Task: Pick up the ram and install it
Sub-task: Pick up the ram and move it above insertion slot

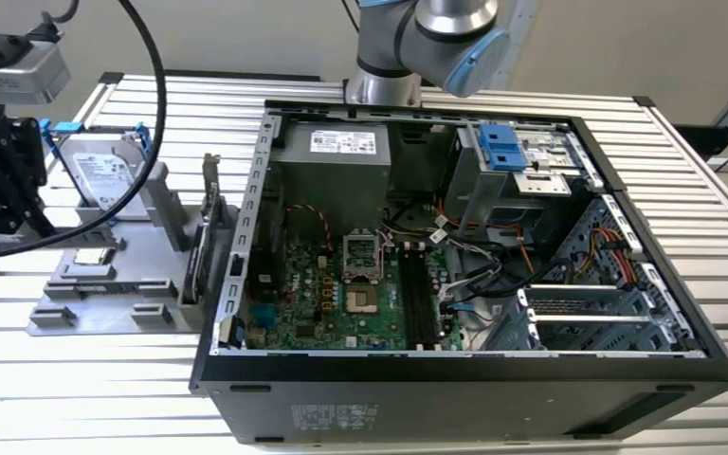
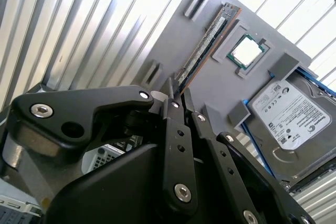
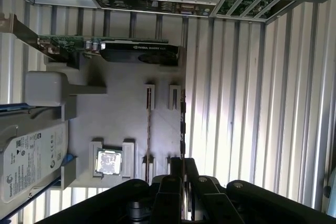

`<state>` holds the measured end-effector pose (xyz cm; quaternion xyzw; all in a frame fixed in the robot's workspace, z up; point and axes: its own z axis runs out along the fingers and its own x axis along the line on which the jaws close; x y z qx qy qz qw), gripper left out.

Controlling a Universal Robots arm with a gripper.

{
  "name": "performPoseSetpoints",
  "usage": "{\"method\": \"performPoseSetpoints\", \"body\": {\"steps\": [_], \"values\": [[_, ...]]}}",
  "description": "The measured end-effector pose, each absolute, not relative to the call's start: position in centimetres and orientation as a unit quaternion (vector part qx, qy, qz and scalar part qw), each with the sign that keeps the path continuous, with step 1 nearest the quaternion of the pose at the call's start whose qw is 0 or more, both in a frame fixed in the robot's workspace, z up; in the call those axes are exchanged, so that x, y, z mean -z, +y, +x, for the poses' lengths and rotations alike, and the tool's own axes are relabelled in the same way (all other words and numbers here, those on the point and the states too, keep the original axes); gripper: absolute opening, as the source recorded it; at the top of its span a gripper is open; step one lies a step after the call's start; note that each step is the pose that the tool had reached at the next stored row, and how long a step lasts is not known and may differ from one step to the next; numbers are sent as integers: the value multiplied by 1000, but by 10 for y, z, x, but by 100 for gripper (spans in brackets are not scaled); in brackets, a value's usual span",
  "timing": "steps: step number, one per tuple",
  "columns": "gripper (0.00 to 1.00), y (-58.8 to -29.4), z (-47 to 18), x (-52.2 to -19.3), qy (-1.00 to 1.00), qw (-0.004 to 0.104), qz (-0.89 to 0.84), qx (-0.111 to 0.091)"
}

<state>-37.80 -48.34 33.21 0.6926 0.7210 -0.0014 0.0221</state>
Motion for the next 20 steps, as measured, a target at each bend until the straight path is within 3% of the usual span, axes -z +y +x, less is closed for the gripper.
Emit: {"method": "performPoseSetpoints", "body": {"steps": [20], "values": [[0, -483, -378, -341, 721, 22, 693, 1]]}}
